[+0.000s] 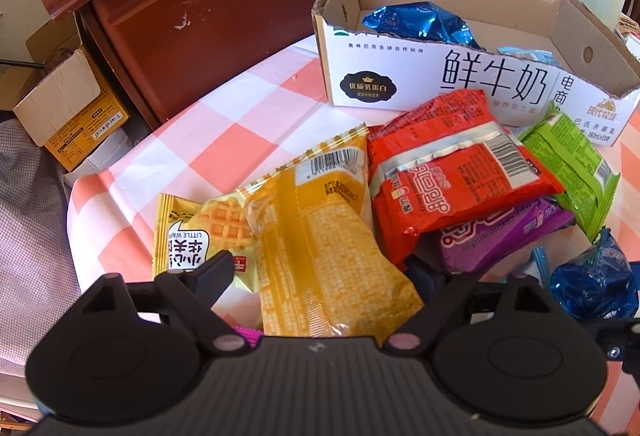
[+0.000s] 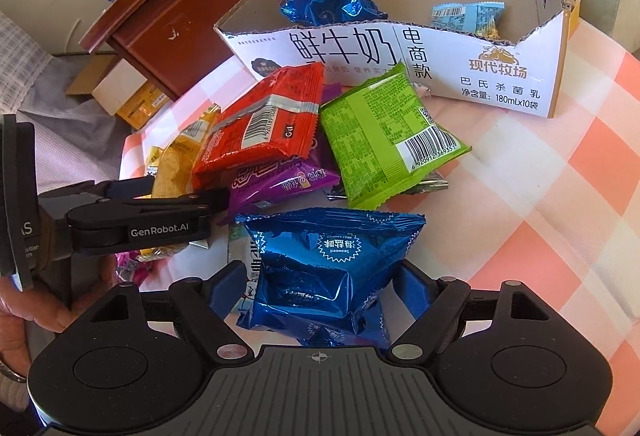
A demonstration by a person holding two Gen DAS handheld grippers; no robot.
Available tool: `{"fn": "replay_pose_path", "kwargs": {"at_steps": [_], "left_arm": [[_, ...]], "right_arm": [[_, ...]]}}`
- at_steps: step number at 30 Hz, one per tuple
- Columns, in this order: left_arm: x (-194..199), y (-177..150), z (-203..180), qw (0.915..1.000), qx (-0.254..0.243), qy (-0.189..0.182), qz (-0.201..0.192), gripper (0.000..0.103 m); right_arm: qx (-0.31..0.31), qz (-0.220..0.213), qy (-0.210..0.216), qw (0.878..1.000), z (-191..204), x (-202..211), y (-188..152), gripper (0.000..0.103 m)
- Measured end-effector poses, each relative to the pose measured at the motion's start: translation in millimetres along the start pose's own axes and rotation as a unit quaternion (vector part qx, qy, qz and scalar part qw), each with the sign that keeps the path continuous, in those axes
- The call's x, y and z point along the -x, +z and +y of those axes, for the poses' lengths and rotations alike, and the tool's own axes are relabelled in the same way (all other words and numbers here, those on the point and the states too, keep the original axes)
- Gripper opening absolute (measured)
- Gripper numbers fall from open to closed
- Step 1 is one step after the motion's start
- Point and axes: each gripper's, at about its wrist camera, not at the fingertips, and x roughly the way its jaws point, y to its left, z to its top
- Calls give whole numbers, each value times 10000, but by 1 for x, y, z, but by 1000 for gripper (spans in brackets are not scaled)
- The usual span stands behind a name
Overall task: Organize snacks
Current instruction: 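Grasp a blue foil cake with the right gripper while the left grasps the yellow bag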
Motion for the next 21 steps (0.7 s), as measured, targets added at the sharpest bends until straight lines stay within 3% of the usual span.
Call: {"fn": "replay_pose_path", "kwargs": {"at_steps": [4,15,21], "left_arm": [[4,-3,-3,9999,-66,-70,-57,71],[17,-6,0,9995,-132,-25,-286,55],[25,-8,3,9993,-31,-146,-349,53]], "right_arm": [[336,-52,-39,9994,6,0,-2,64],[958,-355,-1,9948,19,13,-6,62],[1063,-507,107,9930,23,18,-7,62]]}}
